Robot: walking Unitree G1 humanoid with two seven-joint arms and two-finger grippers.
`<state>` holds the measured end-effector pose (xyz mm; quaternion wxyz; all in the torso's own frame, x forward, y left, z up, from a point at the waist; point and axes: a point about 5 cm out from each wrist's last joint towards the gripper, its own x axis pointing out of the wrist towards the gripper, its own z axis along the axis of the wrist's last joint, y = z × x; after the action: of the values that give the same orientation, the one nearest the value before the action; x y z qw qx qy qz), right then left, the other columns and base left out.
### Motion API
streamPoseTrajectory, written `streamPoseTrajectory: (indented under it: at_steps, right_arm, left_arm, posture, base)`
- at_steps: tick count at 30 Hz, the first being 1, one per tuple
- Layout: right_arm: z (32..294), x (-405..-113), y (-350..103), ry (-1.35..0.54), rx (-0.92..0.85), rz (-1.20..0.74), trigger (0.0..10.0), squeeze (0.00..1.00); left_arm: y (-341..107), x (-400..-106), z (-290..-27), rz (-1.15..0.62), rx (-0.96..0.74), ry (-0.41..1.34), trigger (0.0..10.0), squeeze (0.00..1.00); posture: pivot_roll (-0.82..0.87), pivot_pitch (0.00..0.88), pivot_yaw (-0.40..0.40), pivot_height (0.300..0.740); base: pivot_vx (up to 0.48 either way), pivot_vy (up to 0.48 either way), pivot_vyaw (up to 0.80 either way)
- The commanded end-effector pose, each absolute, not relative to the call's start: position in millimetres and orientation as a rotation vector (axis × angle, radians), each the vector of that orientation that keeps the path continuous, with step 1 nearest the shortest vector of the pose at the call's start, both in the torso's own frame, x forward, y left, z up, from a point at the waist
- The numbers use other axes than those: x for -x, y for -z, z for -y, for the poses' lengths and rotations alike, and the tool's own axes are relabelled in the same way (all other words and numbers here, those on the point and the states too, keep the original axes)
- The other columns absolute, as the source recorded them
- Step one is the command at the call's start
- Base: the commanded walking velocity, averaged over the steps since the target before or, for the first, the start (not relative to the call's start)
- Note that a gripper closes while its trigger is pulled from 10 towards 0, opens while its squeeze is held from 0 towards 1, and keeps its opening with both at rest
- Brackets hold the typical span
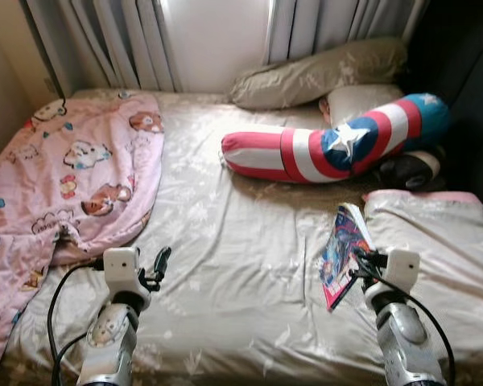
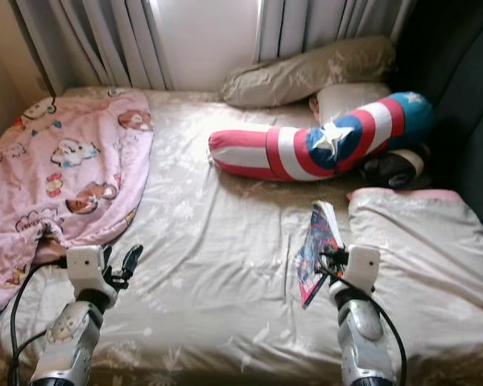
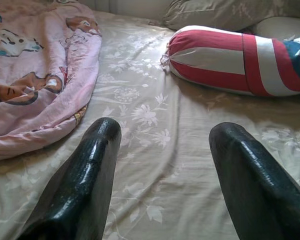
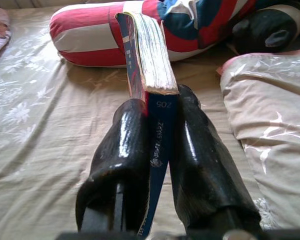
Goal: Clean up the room
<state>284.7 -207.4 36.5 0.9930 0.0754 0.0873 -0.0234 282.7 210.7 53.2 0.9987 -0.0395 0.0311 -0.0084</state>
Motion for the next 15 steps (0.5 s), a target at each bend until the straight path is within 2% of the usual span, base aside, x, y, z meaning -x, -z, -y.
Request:
streamPoseTrajectory:
  at_steps: [1, 15]
  right_arm:
    - [208.6, -291.5, -50.9, 0.044, -0.147, -0.1, 10.0, 0.0]
    - [204.1, -290.5, -49.3, 0.027, -0.149, -0.102, 10.0, 0.0]
  left_arm:
    - [-55.4, -282.9, -210.2, -0.056, 0.073, 0.018, 10.0, 0.0]
    - [-55.4, -283.1, -210.5, -0.06, 0.068, 0.015, 10.0, 0.0]
  posture:
    - [0.03, 0.041, -0.033, 0.74]
    - [0.03, 0.038, -0.033, 0.74]
  base:
    - [0.0, 0.0, 0.0]
    - [0.258, 0.0, 0.0]
